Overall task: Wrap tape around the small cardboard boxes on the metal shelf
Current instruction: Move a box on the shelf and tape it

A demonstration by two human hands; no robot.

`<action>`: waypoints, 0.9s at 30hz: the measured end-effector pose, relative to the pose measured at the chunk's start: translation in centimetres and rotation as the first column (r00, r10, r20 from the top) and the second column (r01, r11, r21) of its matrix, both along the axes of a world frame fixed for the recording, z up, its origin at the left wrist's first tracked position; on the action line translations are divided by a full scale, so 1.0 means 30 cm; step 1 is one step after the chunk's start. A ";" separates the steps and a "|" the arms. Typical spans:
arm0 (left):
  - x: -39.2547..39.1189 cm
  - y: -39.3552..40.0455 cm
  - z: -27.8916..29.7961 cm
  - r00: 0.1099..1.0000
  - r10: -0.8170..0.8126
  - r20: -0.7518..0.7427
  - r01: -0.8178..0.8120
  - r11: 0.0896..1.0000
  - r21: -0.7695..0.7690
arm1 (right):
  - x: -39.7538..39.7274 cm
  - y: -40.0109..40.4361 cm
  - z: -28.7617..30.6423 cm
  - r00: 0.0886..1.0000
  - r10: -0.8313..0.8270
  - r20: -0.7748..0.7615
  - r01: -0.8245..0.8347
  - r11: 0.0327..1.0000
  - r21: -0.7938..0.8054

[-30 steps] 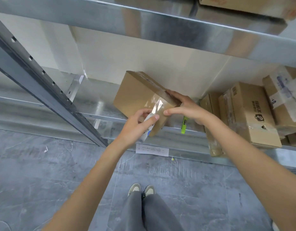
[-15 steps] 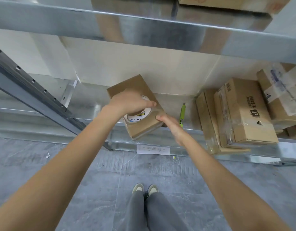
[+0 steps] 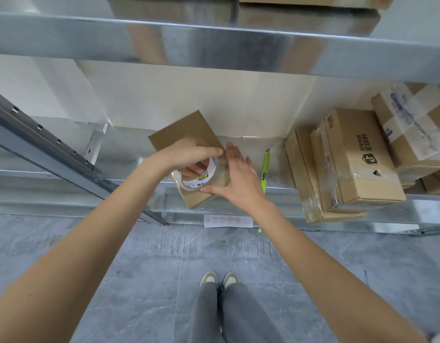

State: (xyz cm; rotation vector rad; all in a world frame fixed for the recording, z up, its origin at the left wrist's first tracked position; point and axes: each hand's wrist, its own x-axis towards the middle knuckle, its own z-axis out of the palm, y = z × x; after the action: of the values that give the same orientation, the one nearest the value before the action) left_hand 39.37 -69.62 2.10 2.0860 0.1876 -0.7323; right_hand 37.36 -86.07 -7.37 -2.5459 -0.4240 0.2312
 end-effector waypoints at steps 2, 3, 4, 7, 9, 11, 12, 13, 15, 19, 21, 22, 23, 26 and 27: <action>-0.002 0.001 0.006 0.999 0.016 0.047 -0.015 1.000 -0.016 | 0.016 0.004 0.014 0.998 -0.019 -0.068 0.023 0.998 0.057; -0.002 0.000 0.010 0.998 0.011 0.069 -0.009 1.000 -0.021 | 0.024 0.004 0.018 0.994 -0.019 -0.107 0.028 0.996 0.081; -0.003 -0.001 0.014 0.996 -0.003 0.085 0.005 1.000 -0.021 | 0.030 0.004 0.021 0.991 -0.007 -0.132 0.017 0.997 0.078; -0.006 -0.005 0.011 0.985 -0.053 0.165 0.045 0.998 0.050 | 0.036 -0.010 0.026 0.994 0.073 -0.083 -0.079 0.994 -0.072; -0.003 -0.005 0.015 0.967 -0.061 0.249 0.023 0.988 0.155 | 0.033 -0.026 0.031 0.990 0.137 0.027 -0.130 0.977 -0.167; 0.007 -0.004 0.023 0.947 -0.062 0.314 -0.018 0.969 0.245 | 0.020 -0.033 0.033 0.979 0.186 0.080 -0.168 0.967 -0.189; 0.014 -0.006 0.028 0.935 -0.083 0.344 -0.024 0.955 0.296 | 0.012 -0.030 0.035 0.980 0.190 0.063 -0.177 0.969 -0.170; 0.020 -0.011 0.034 0.923 -0.130 0.362 -0.009 0.934 0.358 | 0.004 -0.023 0.037 0.983 0.182 0.028 -0.176 0.974 -0.140; 0.023 -0.027 0.050 0.896 -0.265 0.357 0.059 0.868 0.493 | -0.008 0.001 0.045 0.990 0.131 -0.048 -0.134 0.989 -0.066; 0.018 -0.038 0.064 0.812 -0.489 0.319 0.120 0.675 0.728 | -0.016 0.079 0.060 0.992 0.029 -0.121 -0.033 0.999 -0.030; 0.015 -0.012 0.062 0.806 -0.522 0.278 0.152 0.636 0.756 | -0.032 0.119 0.058 0.990 0.003 -0.144 -0.008 0.999 -0.033; 0.014 0.005 0.061 0.823 -0.513 0.244 0.180 0.643 0.744 | -0.041 0.135 0.056 0.989 -0.013 -0.150 0.009 1.000 -0.029; 0.013 0.022 0.059 0.855 -0.480 0.197 0.217 0.676 0.705 | -0.048 0.147 0.055 0.988 -0.031 -0.151 0.027 0.999 -0.026; 0.007 0.061 0.044 0.965 -0.229 0.125 0.154 0.887 0.436 | -0.056 0.167 0.058 0.987 -0.068 -0.147 0.065 0.997 -0.029; 0.006 0.071 0.032 0.981 -0.137 0.139 0.080 0.933 0.350 | -0.056 0.168 0.058 0.986 -0.067 -0.151 0.063 0.998 -0.030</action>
State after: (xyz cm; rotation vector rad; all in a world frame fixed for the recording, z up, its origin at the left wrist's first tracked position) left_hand 39.55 -67.50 3.06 2.4956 0.1156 -0.6248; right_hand 35.68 -81.03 -5.63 -2.5402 -0.2809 0.4049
